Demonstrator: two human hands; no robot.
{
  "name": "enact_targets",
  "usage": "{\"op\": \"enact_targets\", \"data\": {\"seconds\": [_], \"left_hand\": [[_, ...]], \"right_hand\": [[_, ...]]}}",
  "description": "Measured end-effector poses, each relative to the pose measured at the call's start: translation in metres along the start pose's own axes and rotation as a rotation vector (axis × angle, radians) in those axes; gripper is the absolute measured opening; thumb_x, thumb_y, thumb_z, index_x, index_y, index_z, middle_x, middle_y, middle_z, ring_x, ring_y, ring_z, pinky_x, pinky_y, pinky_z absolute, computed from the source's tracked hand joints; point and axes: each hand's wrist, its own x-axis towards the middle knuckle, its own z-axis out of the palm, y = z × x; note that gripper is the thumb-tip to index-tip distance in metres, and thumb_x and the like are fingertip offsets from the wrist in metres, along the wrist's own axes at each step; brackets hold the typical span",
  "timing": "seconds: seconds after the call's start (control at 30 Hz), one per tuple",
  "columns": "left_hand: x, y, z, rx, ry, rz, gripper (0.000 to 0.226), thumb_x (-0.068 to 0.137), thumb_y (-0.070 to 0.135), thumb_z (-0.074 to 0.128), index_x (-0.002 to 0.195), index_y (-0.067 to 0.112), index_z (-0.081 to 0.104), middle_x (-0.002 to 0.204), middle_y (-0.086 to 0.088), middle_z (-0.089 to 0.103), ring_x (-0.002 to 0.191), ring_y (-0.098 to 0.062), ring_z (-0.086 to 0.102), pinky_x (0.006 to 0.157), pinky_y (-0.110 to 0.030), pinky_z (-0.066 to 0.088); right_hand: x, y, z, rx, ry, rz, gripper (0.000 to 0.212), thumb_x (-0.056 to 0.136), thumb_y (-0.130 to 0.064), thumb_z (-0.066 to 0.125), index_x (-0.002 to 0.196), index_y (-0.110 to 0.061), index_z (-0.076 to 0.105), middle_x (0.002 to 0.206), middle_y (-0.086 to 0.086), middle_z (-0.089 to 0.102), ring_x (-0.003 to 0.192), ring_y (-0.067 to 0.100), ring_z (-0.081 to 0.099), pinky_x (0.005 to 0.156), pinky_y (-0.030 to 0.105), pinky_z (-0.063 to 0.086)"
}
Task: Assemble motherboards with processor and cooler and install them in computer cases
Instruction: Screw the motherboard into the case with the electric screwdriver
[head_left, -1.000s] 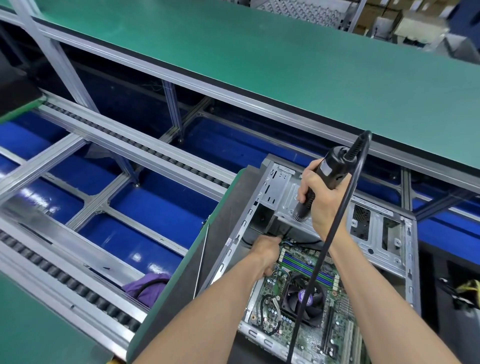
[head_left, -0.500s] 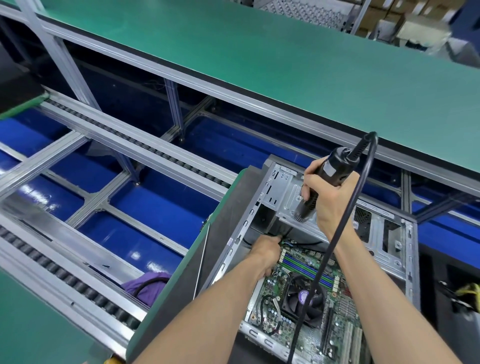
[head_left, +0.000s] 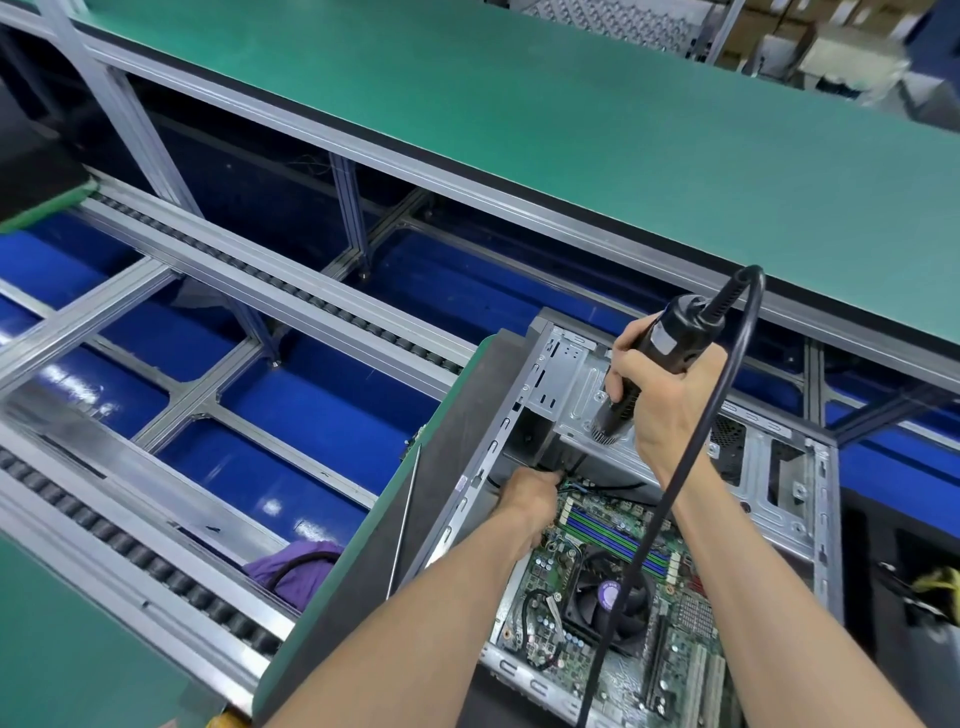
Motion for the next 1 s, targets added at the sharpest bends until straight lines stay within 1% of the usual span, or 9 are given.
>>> {"op": "enact_targets", "data": {"seconds": [0.1,0.17,0.23,0.3,0.4,0.5,0.67,0.8,1.0], "left_hand": [[-0.002,0.0,0.0,0.016,-0.004,0.025,0.054,0.105,0.005,0.027,0.146,0.033,0.048,0.157,-0.003,0.04,0.028,-0.004,0.028,0.033,-0.021,0.031],[-0.003,0.0,0.0,0.004,0.009,0.026,0.054,0.104,0.004,0.028,0.145,0.031,0.05,0.156,-0.001,0.041,0.033,-0.006,0.047,0.038,-0.021,0.044],[-0.002,-0.001,0.002,0.001,0.039,0.049,0.056,0.101,-0.002,0.031,0.142,0.028,0.055,0.153,-0.001,0.046,0.083,-0.022,0.074,0.079,-0.036,0.061],[0.004,-0.003,0.002,-0.016,0.094,0.049,0.052,0.099,-0.004,0.036,0.135,0.022,0.062,0.144,-0.002,0.056,0.115,-0.035,0.065,0.101,-0.041,0.05],[0.013,-0.006,0.002,-0.055,0.133,0.081,0.038,0.1,-0.001,0.045,0.126,0.015,0.067,0.132,-0.006,0.065,0.109,-0.031,0.067,0.093,-0.031,0.053],[0.015,-0.006,0.004,0.041,0.103,0.167,0.036,0.102,0.01,0.047,0.133,0.021,0.062,0.133,-0.005,0.063,0.089,-0.024,0.068,0.086,-0.033,0.057],[0.021,-0.006,0.008,0.202,0.099,0.212,0.036,0.104,0.016,0.048,0.135,0.029,0.061,0.137,0.0,0.061,0.105,-0.031,0.069,0.086,-0.037,0.059],[0.025,-0.01,0.005,0.176,0.131,0.219,0.034,0.1,0.02,0.061,0.131,0.033,0.065,0.135,0.005,0.064,0.068,-0.013,0.061,0.065,-0.026,0.055],[0.027,-0.011,0.005,0.204,0.134,0.256,0.032,0.1,0.02,0.062,0.13,0.028,0.066,0.138,0.005,0.062,0.082,-0.008,0.063,0.084,-0.022,0.054]], "right_hand": [[0.002,-0.002,-0.001,-0.002,-0.029,0.003,0.016,0.065,0.003,0.058,0.065,-0.012,0.062,0.054,0.012,0.053,0.043,0.028,0.045,0.046,0.034,0.04],[0.004,-0.002,-0.002,-0.012,-0.061,-0.011,0.013,0.063,0.002,0.059,0.064,-0.011,0.061,0.056,0.014,0.054,0.044,0.03,0.044,0.047,0.038,0.04],[0.005,-0.002,-0.002,-0.021,-0.072,-0.02,0.014,0.061,0.001,0.059,0.063,-0.013,0.061,0.056,0.014,0.054,0.043,0.033,0.044,0.047,0.041,0.039],[0.003,-0.001,-0.001,-0.025,-0.058,-0.02,0.017,0.061,0.001,0.058,0.062,-0.016,0.062,0.056,0.015,0.053,0.043,0.036,0.043,0.046,0.041,0.039],[0.0,0.001,-0.001,-0.013,-0.032,-0.016,0.016,0.064,0.0,0.059,0.065,-0.016,0.063,0.055,0.012,0.053,0.042,0.032,0.043,0.047,0.035,0.039],[0.0,0.001,0.0,-0.007,-0.034,-0.004,0.014,0.065,0.001,0.059,0.066,-0.013,0.062,0.055,0.011,0.053,0.044,0.028,0.044,0.048,0.035,0.038],[0.002,0.003,-0.001,0.001,-0.064,-0.002,0.013,0.063,0.003,0.058,0.065,-0.009,0.061,0.057,0.014,0.053,0.044,0.028,0.043,0.046,0.04,0.037],[0.001,0.007,-0.001,0.027,-0.037,-0.007,0.019,0.066,0.001,0.058,0.067,-0.016,0.064,0.054,0.012,0.051,0.042,0.026,0.042,0.045,0.034,0.038],[0.001,0.013,-0.001,0.05,-0.046,-0.037,0.025,0.069,0.005,0.058,0.069,-0.019,0.065,0.052,0.007,0.052,0.039,0.024,0.042,0.046,0.03,0.038]]}}
